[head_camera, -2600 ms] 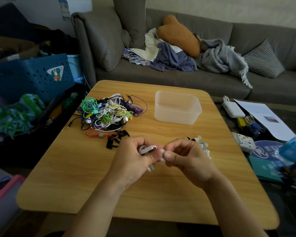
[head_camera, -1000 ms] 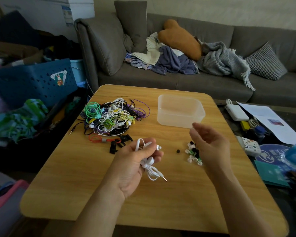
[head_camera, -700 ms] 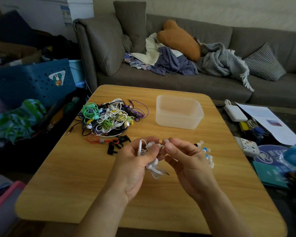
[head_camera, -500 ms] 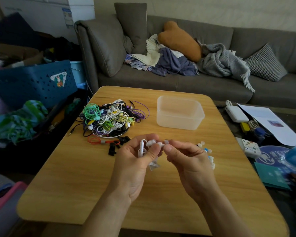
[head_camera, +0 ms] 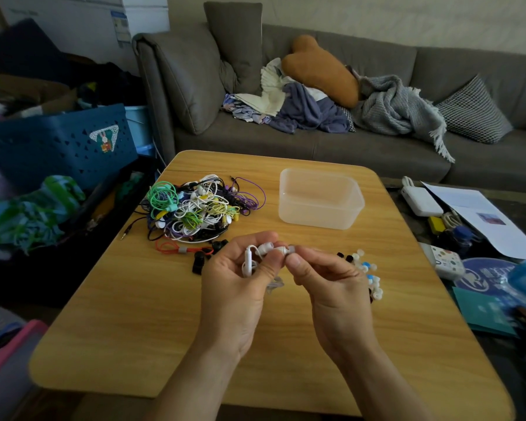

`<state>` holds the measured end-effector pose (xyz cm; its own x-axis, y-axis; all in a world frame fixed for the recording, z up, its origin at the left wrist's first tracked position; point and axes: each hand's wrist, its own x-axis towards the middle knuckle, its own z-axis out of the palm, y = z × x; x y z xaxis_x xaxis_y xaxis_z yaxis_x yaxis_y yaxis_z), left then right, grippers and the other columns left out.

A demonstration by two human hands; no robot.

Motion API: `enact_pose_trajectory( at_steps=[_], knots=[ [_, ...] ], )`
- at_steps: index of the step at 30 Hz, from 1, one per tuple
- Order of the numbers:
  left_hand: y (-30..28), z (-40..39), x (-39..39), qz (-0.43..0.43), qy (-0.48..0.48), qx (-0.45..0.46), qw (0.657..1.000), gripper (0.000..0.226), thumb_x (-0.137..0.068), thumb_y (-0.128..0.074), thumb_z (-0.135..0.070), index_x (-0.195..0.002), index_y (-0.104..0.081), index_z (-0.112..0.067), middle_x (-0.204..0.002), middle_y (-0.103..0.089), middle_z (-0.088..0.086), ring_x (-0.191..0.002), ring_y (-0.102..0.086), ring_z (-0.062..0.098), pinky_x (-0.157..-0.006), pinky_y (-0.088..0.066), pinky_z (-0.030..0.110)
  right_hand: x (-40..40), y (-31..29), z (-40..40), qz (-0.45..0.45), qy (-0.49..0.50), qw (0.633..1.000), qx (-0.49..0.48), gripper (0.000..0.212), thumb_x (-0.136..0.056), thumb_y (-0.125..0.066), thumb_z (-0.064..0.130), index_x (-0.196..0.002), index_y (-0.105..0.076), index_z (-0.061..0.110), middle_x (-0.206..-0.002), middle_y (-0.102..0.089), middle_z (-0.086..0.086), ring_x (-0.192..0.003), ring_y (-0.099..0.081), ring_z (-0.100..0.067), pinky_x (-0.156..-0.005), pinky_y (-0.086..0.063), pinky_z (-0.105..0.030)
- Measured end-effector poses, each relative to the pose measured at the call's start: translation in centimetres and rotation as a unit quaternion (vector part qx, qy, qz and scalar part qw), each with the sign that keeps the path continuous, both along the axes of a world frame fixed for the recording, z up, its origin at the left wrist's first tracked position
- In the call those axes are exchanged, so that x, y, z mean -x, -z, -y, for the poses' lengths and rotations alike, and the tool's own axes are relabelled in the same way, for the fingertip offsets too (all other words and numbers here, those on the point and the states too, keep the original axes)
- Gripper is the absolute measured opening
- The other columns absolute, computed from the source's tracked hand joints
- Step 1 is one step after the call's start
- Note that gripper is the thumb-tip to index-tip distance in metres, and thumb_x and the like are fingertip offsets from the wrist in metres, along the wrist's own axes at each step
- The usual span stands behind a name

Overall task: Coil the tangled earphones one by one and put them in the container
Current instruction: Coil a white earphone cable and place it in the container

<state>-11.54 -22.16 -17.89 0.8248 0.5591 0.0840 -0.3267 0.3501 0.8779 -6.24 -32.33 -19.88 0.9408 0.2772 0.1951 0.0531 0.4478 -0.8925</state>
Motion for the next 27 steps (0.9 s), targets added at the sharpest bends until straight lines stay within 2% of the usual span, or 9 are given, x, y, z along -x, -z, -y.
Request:
enact_pose_trajectory(
  at_steps=[5, 8, 11, 15, 17, 20, 23, 25, 27],
  knots=[
    [0.2, 0.2, 0.0, -0.009, -0.02, -0.023, 0.999, 0.02, -0.076, -0.07, -0.003, -0.095, -0.068, -0.007, -0.085, -0.075, 0.008, -0.081, -0.072, 0.017, -0.067, -0.055, 0.022, 0.1, 0.2, -0.1, 0.034, 0.006, 0.999, 0.0, 0.014, -0.061, -0.079, 0.007, -0.073, -0.079, 0.013, -0.082, -0.076, -0.008, -0.082, -0.072, -0.017, -0.071, -0.054, -0.022],
    [0.3, 0.0, 0.0, -0.026, -0.027, -0.013, 0.999, 0.02, -0.075, -0.07, -0.003, -0.094, -0.068, -0.007, -0.084, -0.075, 0.006, -0.08, -0.071, 0.015, -0.066, -0.055, 0.023, 0.0, 0.4, 0.0, 0.121, 0.046, 0.991, 0.045, 0.01, -0.067, -0.083, 0.015, -0.075, -0.079, 0.018, -0.083, -0.075, -0.003, -0.083, -0.072, -0.021, -0.071, -0.056, -0.033],
    [0.4, -0.1, 0.0, -0.044, -0.008, 0.035, 0.998, 0.022, -0.071, -0.07, -0.007, -0.094, -0.069, -0.008, -0.082, -0.074, 0.005, -0.078, -0.07, 0.014, -0.065, -0.055, 0.021, -0.2, 0.5, 0.0, 0.222, 0.1, 0.962, 0.124, 0.014, -0.069, -0.085, 0.02, -0.081, -0.078, 0.021, -0.085, -0.075, 0.003, -0.083, -0.072, -0.023, -0.069, -0.056, -0.048],
    [0.3, -0.3, 0.1, -0.053, 0.026, 0.12, 0.991, 0.03, -0.066, -0.068, -0.006, -0.097, -0.068, -0.006, -0.081, -0.069, 0.008, -0.068, -0.066, 0.012, -0.058, -0.053, 0.018, 0.0, 0.3, -0.3, 0.259, 0.12, 0.947, 0.148, 0.018, -0.071, -0.085, 0.019, -0.087, -0.078, 0.023, -0.087, -0.074, 0.009, -0.082, -0.07, -0.023, -0.066, -0.053, -0.045],
    [0.2, -0.3, 0.0, -0.056, 0.033, 0.137, 0.988, 0.029, -0.066, -0.067, -0.004, -0.095, -0.069, -0.006, -0.076, -0.066, 0.005, -0.061, -0.062, 0.009, -0.054, -0.051, 0.017, 0.2, 0.2, -0.5, 0.263, 0.119, 0.946, 0.149, 0.016, -0.073, -0.084, 0.022, -0.088, -0.078, 0.023, -0.087, -0.073, 0.009, -0.083, -0.069, -0.023, -0.065, -0.052, -0.041],
    [0.1, -0.4, 0.0, -0.06, 0.027, 0.152, 0.986, 0.026, -0.063, -0.067, -0.005, -0.09, -0.069, -0.006, -0.074, -0.065, 0.005, -0.061, -0.062, 0.01, -0.054, -0.051, 0.017, 0.4, 0.0, -0.5, 0.267, 0.105, 0.943, 0.166, 0.011, -0.075, -0.083, 0.021, -0.085, -0.08, 0.022, -0.088, -0.073, 0.009, -0.083, -0.067, -0.023, -0.064, -0.051, -0.035],
    [0.4, -0.7, 0.1, -0.072, 0.021, 0.157, 0.985, 0.024, -0.064, -0.067, -0.006, -0.088, -0.069, -0.007, -0.081, -0.068, 0.011, -0.073, -0.067, 0.019, -0.062, -0.057, 0.023, 0.5, 0.0, -0.5, 0.248, 0.091, 0.945, 0.194, 0.011, -0.075, -0.081, 0.023, -0.086, -0.08, 0.022, -0.088, -0.073, 0.01, -0.084, -0.068, -0.02, -0.068, -0.054, -0.031],
    [0.7, -0.8, 0.1, -0.084, -0.004, 0.127, 0.988, 0.018, -0.069, -0.069, -0.004, -0.087, -0.07, -0.007, -0.086, -0.07, 0.012, -0.08, -0.068, 0.023, -0.068, -0.059, 0.027, 0.5, 0.0, -0.5, 0.202, 0.068, 0.958, 0.193, 0.013, -0.073, -0.081, 0.024, -0.085, -0.08, 0.02, -0.087, -0.074, 0.007, -0.086, -0.07, -0.02, -0.073, -0.056, -0.031],
    [0.7, -0.7, 0.2, -0.097, -0.04, 0.065, 0.992, 0.015, -0.076, -0.07, 0.001, -0.084, -0.072, -0.012, -0.081, -0.073, 0.005, -0.076, -0.07, 0.015, -0.063, -0.057, 0.023, 0.6, -0.2, -0.3, 0.136, 0.036, 0.975, 0.171, 0.015, -0.071, -0.082, 0.019, -0.085, -0.08, 0.013, -0.087, -0.076, 0.0, -0.087, -0.072, -0.017, -0.076, -0.056, -0.027]
  ],
)
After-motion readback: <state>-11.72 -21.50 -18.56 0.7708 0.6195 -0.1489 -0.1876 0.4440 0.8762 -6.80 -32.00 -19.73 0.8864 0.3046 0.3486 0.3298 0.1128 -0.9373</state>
